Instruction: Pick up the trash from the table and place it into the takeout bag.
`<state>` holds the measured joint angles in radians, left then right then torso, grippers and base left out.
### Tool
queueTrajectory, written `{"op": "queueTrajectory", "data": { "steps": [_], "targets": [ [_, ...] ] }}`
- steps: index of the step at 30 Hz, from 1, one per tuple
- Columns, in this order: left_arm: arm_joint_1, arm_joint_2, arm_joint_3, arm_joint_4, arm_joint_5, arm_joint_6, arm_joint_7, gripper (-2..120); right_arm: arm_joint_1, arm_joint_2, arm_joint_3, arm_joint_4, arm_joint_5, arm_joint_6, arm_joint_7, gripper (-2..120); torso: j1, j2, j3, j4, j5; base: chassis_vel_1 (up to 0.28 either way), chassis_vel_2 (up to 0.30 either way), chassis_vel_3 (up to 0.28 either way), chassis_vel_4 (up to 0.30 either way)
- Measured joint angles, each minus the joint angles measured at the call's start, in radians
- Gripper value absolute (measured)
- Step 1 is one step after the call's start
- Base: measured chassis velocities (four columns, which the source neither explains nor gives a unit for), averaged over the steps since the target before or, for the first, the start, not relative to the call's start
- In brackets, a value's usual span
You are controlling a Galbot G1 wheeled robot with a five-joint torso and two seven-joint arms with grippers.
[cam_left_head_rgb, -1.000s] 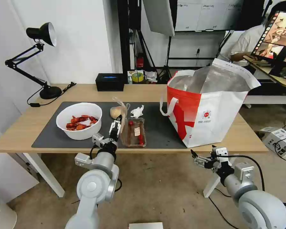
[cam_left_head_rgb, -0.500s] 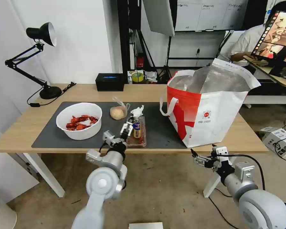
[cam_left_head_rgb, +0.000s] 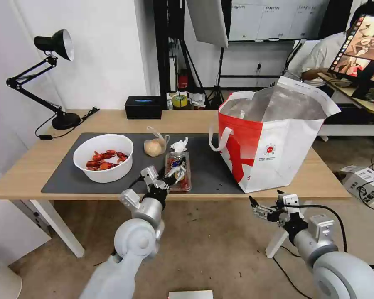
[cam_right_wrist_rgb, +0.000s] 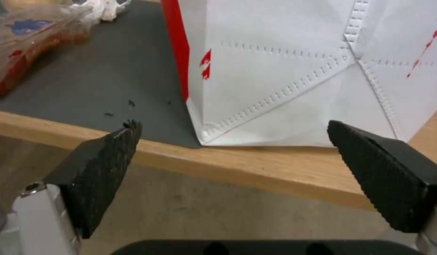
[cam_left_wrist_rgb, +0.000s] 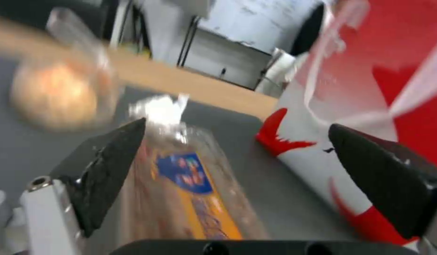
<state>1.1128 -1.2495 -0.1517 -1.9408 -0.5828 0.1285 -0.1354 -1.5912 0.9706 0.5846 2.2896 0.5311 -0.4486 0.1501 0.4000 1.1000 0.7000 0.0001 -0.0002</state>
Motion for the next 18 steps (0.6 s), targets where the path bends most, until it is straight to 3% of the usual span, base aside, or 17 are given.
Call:
{"op": "queueTrajectory", "data": {
  "steps": [2,6,11,14,15,18],
  "targets": [
    [-0.034,0.036,0.01,0.034,0.118,-0.025,0.06,92,0.0,-0.003,0.0,0.001,0.014,0.0,0.002,100,0.0,0.0,0.0,-0.0002,0.0001,0.0,0.0,0.0,0.0],
    [-0.065,0.075,0.019,0.066,0.21,-0.052,0.122,82,0.007,-0.011,-0.001,0.004,0.067,0.0,0.008,100,0.0,0.0,0.0,-0.0002,0.0,0.0,0.0,0.0,0.0],
    [-0.07,0.109,0.014,0.08,0.204,-0.071,0.214,68,0.028,-0.017,-0.008,0.002,0.122,-0.004,0.023,100,0.0,0.0,0.0,-0.0001,0.0,0.0,0.0,0.0,0.0],
    [-0.064,0.138,-0.01,0.095,0.2,-0.088,0.327,53,0.042,-0.019,-0.017,-0.008,0.128,-0.006,0.028,100,0.0,0.0,0.0,-0.0001,0.0001,0.0,0.0,0.0,0.0],
    [-0.064,0.138,-0.01,0.095,0.2,-0.088,0.327,53,0.042,-0.019,-0.017,-0.008,0.128,-0.006,0.028,100,0.0,0.0,0.0,-0.0001,0.0001,0.0,0.0,0.0,0.0],
    [-0.062,0.165,-0.039,0.113,0.243,-0.108,0.43,38,0.046,-0.013,-0.029,-0.012,0.128,-0.006,0.029,100,0.0,0.0,0.0,-0.0001,0.0001,0.0,0.0,0.0,0.0]
  ]
}}
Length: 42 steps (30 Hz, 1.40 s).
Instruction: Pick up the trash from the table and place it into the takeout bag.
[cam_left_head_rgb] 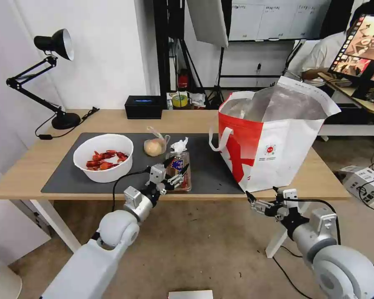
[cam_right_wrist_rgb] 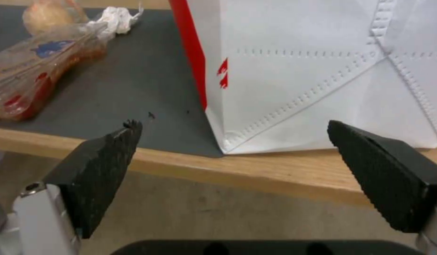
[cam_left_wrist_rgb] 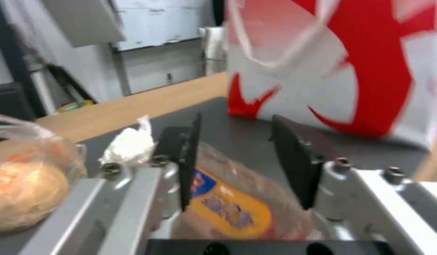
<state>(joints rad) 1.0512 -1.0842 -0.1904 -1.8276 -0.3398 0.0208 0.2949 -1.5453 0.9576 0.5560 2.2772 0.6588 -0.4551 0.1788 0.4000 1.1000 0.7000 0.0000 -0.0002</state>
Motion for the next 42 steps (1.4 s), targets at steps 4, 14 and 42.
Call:
{"op": "queueTrajectory", "data": {
  "steps": [4,14,42],
  "targets": [
    [0.009,0.027,-0.019,0.009,0.025,-0.018,0.082,23,0.001,0.007,-0.009,-0.005,-0.004,-0.001,0.0,100,0.0,0.0,0.0,0.0,0.0001,0.0,0.0,0.0,0.0],
    [0.021,0.057,-0.03,0.034,0.068,-0.052,0.128,0,0.009,0.016,-0.027,-0.007,-0.007,-0.004,-0.003,100,0.0,0.0,0.0,0.0,0.0001,0.0,0.0,0.0,0.0],
    [0.003,0.101,0.008,0.088,0.044,-0.058,0.124,0,0.236,0.0,-0.179,-0.082,0.695,0.059,0.004,100,0.0,0.0,0.0,0.0,0.0002,0.0,0.0,0.0,0.0]
  ]
}}
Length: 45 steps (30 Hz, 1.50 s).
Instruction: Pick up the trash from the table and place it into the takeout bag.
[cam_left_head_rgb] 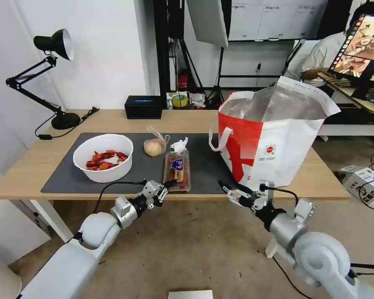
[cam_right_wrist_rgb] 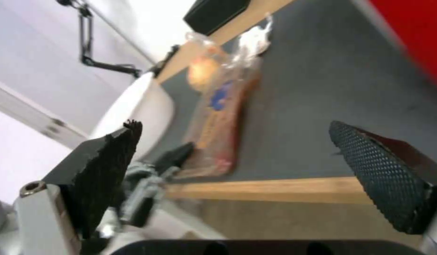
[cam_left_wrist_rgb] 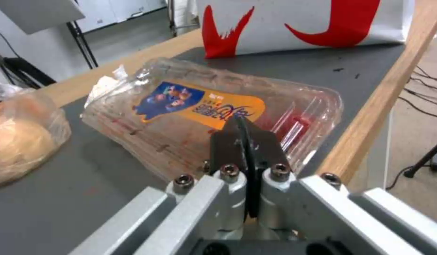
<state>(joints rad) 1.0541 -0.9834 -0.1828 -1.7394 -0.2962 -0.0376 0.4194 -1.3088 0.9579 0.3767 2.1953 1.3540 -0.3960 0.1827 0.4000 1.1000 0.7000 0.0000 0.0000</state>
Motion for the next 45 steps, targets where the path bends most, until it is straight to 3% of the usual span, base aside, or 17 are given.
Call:
{"op": "queueTrajectory", "data": {
  "steps": [7,16,19,26,45],
  "targets": [
    [-0.002,-0.002,0.001,-0.004,-0.006,0.0,-0.002,0,0.107,-0.015,-0.047,-0.041,0.121,-0.024,0.042,100,0.0,0.0,0.0,0.0,-0.0001,0.0,0.0,0.0,0.0],
    [-0.004,-0.003,0.001,-0.005,-0.01,0.0,-0.003,0,0.252,-0.013,-0.13,-0.106,0.176,-0.038,0.107,100,0.0,0.0,0.0,0.0,-0.0001,0.0,0.0,0.0,0.0],
    [-0.004,-0.003,0.0,-0.007,-0.014,-0.001,-0.004,0,0.377,0.01,-0.183,-0.177,0.225,-0.082,0.201,100,0.0,0.0,0.0,-0.0001,0.0,0.0,0.0,0.0,0.0],
    [0.0,-0.008,-0.002,-0.005,-0.016,-0.003,-0.006,0,0.476,0.044,-0.24,-0.252,0.277,-0.194,0.324,100,0.0,0.0,0.0,0.0,-0.0002,0.0,0.0,0.0,0.0],
    [0.016,-0.003,-0.019,-0.016,-0.029,-0.006,-0.011,0,0.689,0.141,-0.402,-0.401,0.287,-0.244,0.387,100,0.0,0.0,0.0,-0.0001,-0.0002,0.0,0.0,0.0,0.0]
  ]
}}
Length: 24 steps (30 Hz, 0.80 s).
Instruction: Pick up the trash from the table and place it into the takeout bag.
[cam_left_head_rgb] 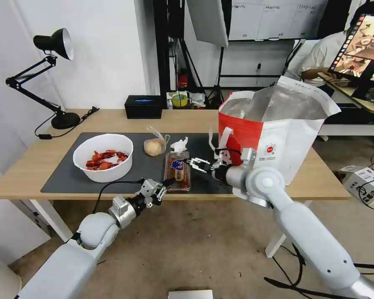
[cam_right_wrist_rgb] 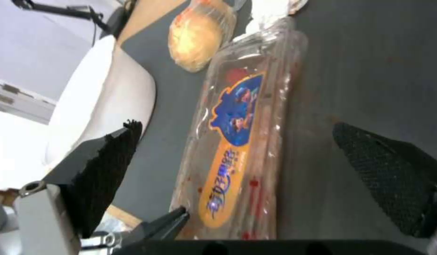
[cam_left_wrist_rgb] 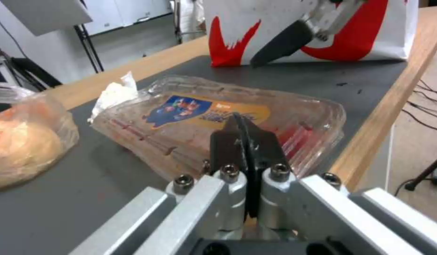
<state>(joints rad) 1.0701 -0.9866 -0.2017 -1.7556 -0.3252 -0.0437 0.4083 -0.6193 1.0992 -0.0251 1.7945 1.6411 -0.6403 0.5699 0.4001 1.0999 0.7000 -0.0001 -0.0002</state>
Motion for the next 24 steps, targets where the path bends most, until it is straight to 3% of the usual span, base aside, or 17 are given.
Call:
{"op": "queueTrajectory", "data": {
  "steps": [11,24],
  "targets": [
    [0.027,-0.006,-0.026,-0.004,0.001,-0.013,-0.001,0,0.075,0.08,-0.071,-0.103,0.017,-0.05,0.069,100,0.0,0.0,0.0,0.0002,0.0002,0.0,0.0,0.0,0.0],
    [0.037,-0.018,-0.027,-0.014,0.007,-0.015,-0.001,0,0.112,0.113,-0.101,-0.16,0.009,-0.081,0.083,100,0.0,0.0,0.0,0.0001,0.0001,0.0,0.0,0.0,0.0]
  ]
}}
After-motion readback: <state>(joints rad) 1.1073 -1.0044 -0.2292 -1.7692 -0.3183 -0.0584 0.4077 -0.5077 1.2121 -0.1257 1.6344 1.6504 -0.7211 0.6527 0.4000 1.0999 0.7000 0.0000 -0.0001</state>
